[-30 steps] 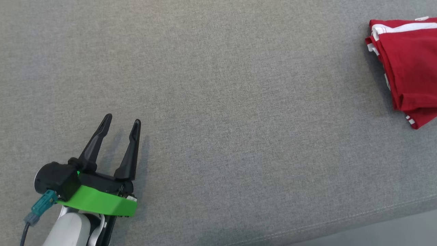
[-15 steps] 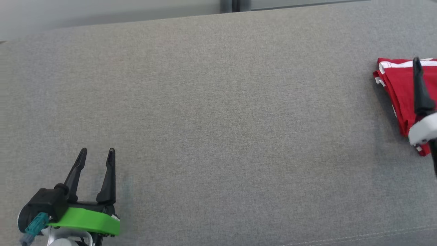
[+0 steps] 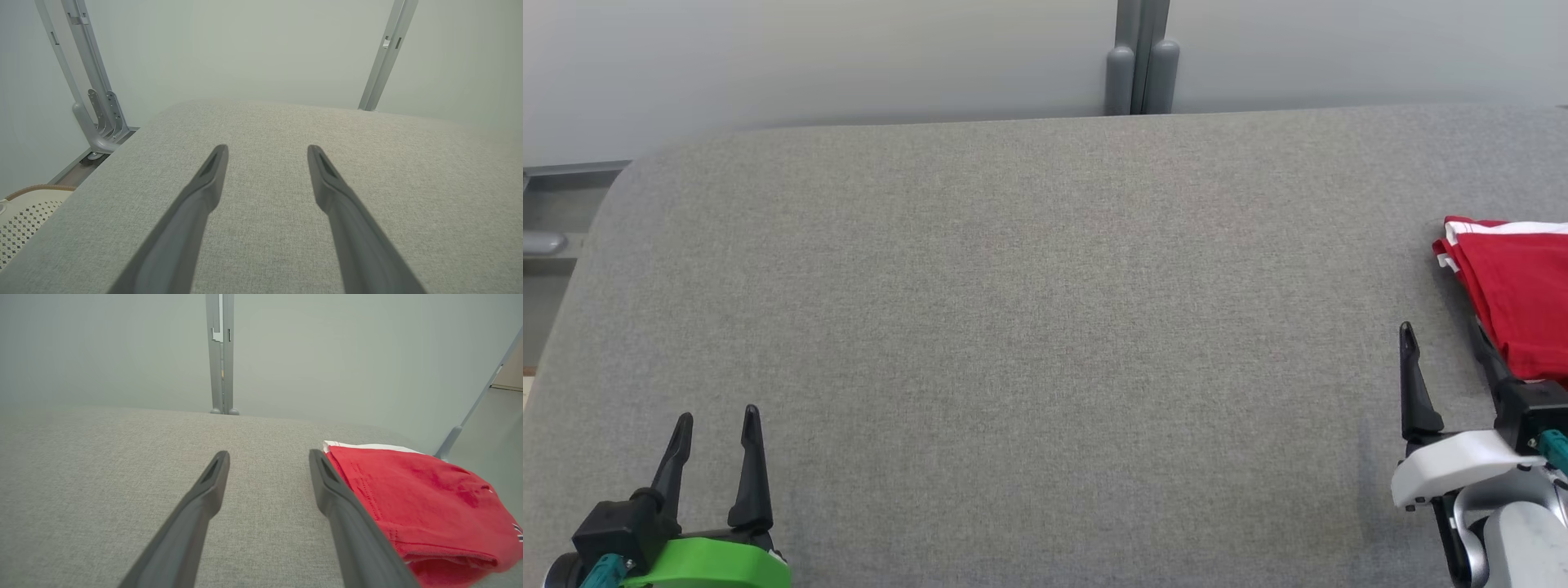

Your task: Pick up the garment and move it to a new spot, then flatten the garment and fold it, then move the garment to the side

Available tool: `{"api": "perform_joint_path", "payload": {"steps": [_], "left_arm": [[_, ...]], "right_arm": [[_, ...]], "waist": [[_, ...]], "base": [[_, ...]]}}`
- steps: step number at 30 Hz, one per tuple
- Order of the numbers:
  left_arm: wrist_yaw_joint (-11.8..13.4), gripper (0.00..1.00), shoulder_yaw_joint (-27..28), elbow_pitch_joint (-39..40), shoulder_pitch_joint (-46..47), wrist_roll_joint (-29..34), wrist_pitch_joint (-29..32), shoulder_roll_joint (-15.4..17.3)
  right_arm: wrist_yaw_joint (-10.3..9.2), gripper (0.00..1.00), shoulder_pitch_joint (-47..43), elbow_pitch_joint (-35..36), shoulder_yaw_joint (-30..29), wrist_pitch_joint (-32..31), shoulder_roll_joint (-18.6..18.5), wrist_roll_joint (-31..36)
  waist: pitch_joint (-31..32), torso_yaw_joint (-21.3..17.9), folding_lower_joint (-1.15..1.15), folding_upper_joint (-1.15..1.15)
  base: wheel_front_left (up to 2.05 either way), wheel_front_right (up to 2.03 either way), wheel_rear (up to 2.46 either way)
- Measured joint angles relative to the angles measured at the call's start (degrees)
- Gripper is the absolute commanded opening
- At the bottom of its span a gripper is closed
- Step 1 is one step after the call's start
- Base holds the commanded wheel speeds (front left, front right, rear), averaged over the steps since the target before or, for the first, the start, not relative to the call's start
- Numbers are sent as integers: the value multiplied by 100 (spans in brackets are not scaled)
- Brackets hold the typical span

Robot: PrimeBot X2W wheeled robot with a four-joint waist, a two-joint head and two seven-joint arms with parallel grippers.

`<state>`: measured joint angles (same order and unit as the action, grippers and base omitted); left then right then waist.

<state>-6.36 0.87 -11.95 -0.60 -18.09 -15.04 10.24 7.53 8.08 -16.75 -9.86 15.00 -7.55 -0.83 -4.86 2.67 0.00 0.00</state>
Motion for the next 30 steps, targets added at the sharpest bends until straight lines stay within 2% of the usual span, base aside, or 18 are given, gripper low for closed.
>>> {"api": "perform_joint_path", "payload": {"steps": [8,17,30], "left_arm": [[-83,100,92,18,-61,165,0,-208],[-104,100,119,3,-90,181,0,-202],[-104,100,78,-91,-116,156,9,-229]], "right_arm": [[0,100,-422,172,-281,1,343,441],[0,100,-350,69,-153,1,421,546],[2,100,-403,-33,-143,-2,483,545]], "waist": [[222,-93,0,0],[284,-302,0,0],[263,-261,0,0]], "base": [[0,0,0],[0,0,0],[0,0,0]]}}
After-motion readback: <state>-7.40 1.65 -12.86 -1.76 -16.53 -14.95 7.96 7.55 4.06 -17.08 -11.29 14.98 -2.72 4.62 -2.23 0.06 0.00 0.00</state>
